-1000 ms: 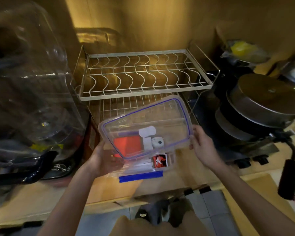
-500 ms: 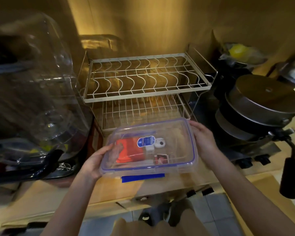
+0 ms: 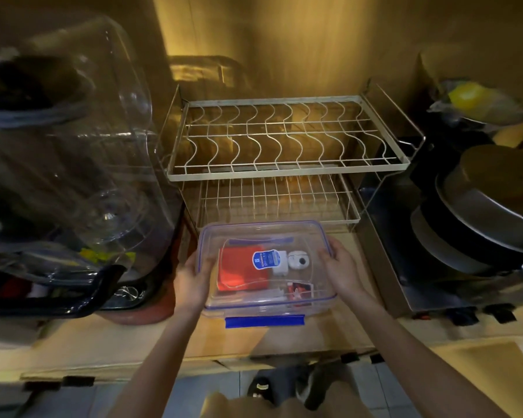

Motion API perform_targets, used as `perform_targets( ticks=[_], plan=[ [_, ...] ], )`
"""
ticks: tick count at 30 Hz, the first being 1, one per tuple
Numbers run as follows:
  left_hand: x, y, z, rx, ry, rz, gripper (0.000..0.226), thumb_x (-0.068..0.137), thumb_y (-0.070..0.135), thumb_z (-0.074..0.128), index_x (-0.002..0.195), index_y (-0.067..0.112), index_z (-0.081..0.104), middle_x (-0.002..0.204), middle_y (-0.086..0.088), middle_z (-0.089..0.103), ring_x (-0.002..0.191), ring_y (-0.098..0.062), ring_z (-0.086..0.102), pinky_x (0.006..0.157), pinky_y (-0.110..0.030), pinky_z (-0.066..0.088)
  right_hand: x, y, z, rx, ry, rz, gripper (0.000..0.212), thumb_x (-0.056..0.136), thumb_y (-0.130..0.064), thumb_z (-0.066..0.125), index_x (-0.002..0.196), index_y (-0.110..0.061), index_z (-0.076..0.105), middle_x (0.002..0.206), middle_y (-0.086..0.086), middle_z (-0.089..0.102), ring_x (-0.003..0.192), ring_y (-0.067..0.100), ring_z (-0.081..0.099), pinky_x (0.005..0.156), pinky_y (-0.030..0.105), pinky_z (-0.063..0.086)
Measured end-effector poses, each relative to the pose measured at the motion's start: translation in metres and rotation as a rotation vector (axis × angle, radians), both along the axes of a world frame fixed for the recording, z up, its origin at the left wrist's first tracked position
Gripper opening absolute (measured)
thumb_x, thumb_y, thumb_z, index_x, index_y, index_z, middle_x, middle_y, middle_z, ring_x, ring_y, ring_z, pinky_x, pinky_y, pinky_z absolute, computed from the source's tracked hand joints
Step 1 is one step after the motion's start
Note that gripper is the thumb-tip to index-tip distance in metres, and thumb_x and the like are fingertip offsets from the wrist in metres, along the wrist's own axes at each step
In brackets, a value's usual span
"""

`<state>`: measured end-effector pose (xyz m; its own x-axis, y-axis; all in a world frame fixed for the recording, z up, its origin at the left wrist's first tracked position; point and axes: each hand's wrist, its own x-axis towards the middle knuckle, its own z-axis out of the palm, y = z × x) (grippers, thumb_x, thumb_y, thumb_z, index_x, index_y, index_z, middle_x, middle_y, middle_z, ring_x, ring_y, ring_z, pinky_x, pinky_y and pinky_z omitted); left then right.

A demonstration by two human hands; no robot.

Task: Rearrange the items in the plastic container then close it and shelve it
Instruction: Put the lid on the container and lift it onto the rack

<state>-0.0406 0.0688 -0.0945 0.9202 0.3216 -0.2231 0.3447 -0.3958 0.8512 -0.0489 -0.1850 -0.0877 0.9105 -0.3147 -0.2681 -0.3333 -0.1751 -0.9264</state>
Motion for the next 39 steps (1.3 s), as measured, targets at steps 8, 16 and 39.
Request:
perform_targets(
  ticks=[8,16,39],
  plan=[
    [0.007,-0.005,-0.013,0.029,0.110,0.025,0.042,0.092,0.030,0.050,0.126,0.005,0.053,0.128,-0.022,0.058,0.121,-0.037,0.051,0.098,-0.039,0.039,0.007,0.003,-0.022,-0.008,0.070,0.010,0.029,0.097,-0.019,0.047,0.125,-0.015,0.054,0.092,-0.005,0.066,0.075,0.005,0.063,0.046,0.006,0.045],
    [0.008,-0.003,-0.018,-0.024,0.078,0.082,0.039,0.087,0.031,0.059,0.117,0.006,0.062,0.120,-0.018,0.064,0.114,-0.033,0.056,0.093,-0.036,0.042,0.007,0.006,-0.036,-0.035,0.074,-0.026,0.030,0.096,-0.021,0.047,0.126,-0.018,0.051,0.096,-0.001,0.066,0.074,0.004,0.063,0.056,0.018,0.048],
    [0.004,-0.024,-0.030,0.138,0.106,-0.051,0.053,0.094,0.037,0.043,0.143,0.023,0.030,0.136,-0.027,0.044,0.122,-0.039,0.048,0.095,-0.040,0.043,0.001,-0.008,-0.049,-0.056,0.053,-0.065,0.022,0.097,-0.030,0.044,0.114,-0.021,0.055,0.107,0.005,0.064,0.088,0.017,0.066,0.063,0.025,0.054]
  ],
)
